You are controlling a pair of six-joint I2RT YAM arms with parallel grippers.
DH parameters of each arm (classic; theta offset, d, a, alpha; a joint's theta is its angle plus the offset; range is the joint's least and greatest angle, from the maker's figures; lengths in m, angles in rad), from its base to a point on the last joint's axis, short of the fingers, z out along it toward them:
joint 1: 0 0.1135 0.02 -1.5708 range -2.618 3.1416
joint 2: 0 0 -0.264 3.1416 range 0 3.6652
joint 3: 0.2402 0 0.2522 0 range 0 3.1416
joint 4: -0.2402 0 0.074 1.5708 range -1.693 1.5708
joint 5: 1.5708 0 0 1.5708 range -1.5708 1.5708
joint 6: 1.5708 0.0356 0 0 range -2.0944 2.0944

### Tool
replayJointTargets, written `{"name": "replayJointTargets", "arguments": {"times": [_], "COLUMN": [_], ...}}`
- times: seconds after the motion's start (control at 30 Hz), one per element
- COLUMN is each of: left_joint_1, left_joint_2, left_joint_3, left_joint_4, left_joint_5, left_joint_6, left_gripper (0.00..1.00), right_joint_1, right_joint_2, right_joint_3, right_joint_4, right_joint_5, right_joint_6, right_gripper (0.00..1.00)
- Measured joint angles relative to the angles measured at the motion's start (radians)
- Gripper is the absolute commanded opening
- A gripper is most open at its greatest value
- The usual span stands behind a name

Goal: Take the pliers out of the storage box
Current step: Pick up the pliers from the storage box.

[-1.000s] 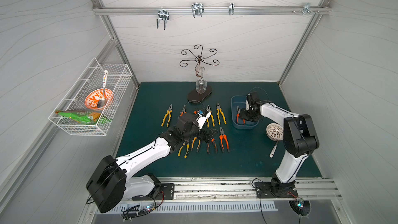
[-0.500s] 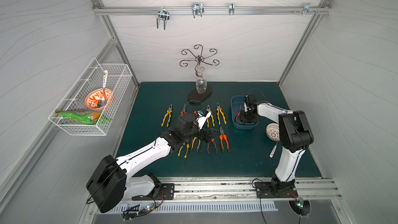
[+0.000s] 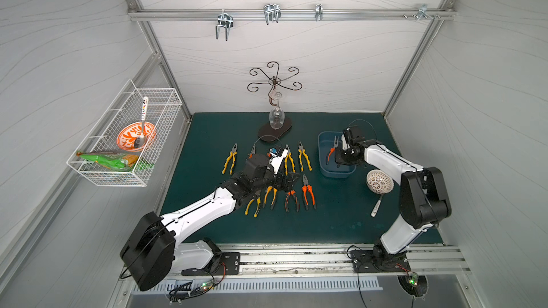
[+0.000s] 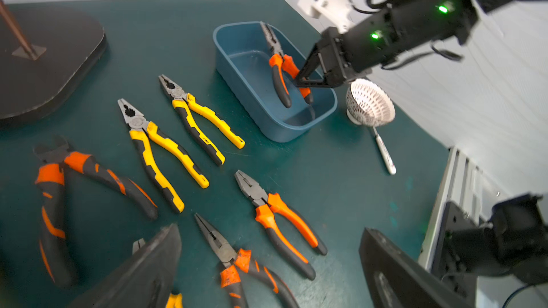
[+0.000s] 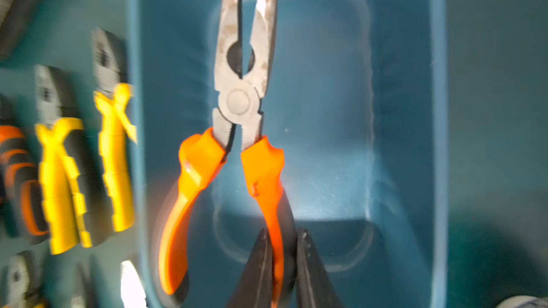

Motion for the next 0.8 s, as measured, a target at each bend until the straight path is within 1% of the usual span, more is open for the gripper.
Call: {"name": "replayJointTargets", "arguments": {"times": [0.17,0.27,0.4,0.6,0.7,0.8], "left_joint_1": [0.007,0.011,0.019,0.028,0.032,0.033], "left_joint_2": [0.07,0.106,0.145,0.213,0.24,0.263], "left_joint_3": [0.081,0.126,0.169,0.242,0.26,0.264], "left_joint_4": [-0.005,0.009,0.029,0.04,0.054,0.068], "left_joint_5": [0.006,0.015,0.026,0.042,0.059,0.075], "left_joint_6": [-0.152,-0.241,-0.342,-0.439,-0.473,-0.5], "left_gripper": [1.0,0.92,0.8,0.6,0.57,0.51], "right_joint_1": [0.056,0.123,0.206,0.306,0.35,0.379], "right_joint_2": [-0.078,-0.124,-0.174,-0.223,-0.237,-0.245], "right_joint_3": [-0.006,-0.017,-0.033,-0.06,-0.064,-0.064], "right_joint_4": [0.005,0.022,0.048,0.097,0.113,0.128], "right_joint_5": [0.005,0.005,-0.002,-0.03,-0.039,-0.055], "right_joint_6": [-0.005,-0.005,-0.001,0.019,0.027,0.032], "right_gripper": [0.0,0.0,0.0,0.0,0.0,0.0]}}
